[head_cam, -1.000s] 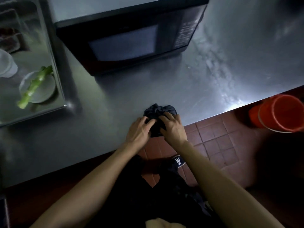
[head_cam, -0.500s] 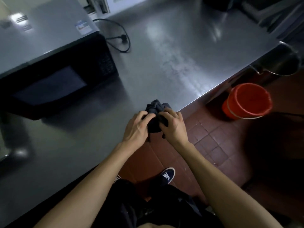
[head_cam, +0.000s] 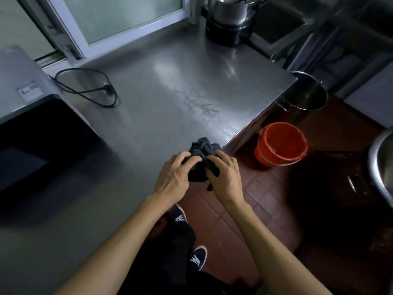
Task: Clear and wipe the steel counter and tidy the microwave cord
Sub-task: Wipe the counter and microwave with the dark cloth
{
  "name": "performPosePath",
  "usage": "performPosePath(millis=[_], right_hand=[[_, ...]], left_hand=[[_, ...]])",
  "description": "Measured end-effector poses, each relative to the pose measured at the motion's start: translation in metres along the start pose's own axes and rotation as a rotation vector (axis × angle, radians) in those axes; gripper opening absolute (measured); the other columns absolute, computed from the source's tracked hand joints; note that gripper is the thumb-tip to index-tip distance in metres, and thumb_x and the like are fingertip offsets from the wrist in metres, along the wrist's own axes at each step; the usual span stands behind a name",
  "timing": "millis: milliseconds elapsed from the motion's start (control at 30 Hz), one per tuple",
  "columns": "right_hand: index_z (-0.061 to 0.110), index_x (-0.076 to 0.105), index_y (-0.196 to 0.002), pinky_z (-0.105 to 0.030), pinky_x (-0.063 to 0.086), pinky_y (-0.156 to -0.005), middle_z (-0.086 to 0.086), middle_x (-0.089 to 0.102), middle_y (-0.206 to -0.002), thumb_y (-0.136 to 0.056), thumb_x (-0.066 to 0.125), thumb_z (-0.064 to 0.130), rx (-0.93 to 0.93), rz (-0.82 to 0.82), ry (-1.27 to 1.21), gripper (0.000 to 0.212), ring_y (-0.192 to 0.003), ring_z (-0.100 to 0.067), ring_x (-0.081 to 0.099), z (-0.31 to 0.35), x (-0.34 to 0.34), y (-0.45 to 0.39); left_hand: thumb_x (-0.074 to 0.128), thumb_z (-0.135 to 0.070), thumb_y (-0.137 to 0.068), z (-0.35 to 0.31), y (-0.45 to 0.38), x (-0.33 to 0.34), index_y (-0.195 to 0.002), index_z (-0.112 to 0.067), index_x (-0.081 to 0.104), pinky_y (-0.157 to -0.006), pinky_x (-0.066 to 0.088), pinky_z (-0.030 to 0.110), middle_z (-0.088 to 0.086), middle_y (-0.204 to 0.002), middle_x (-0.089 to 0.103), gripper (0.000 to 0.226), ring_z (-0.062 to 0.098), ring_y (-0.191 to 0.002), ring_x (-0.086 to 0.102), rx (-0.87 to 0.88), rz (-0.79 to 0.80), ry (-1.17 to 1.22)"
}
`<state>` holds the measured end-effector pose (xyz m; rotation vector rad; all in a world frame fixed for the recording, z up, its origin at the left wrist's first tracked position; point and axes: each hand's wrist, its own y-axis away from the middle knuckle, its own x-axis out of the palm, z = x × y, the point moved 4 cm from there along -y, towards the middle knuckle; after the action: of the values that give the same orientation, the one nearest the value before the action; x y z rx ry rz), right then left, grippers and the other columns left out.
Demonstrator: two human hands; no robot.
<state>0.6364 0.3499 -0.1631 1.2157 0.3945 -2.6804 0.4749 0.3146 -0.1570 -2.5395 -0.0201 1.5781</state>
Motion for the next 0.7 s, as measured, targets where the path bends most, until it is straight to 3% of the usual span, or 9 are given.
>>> performPosePath(millis=[700], right_hand=[[0.023,0.068,-0.119,-0.036,0.047,-0.087,0.008,0.059,-0.129,-0.084,0.072,0.014,0.021,-0.032,0.114,0.036,-0.106,-0.026,0.050,-0.089,-0.054,-0.218]], left_hand=[[0.057,0.012,-0.082,-0.003,-0.250,0.033,-0.128,-0.024,0.059,-0.080,0.052,0.042,0.004,-0.124,0.054,0.059,0.029,-0.102,0.055,0.097,0.013,0.152]])
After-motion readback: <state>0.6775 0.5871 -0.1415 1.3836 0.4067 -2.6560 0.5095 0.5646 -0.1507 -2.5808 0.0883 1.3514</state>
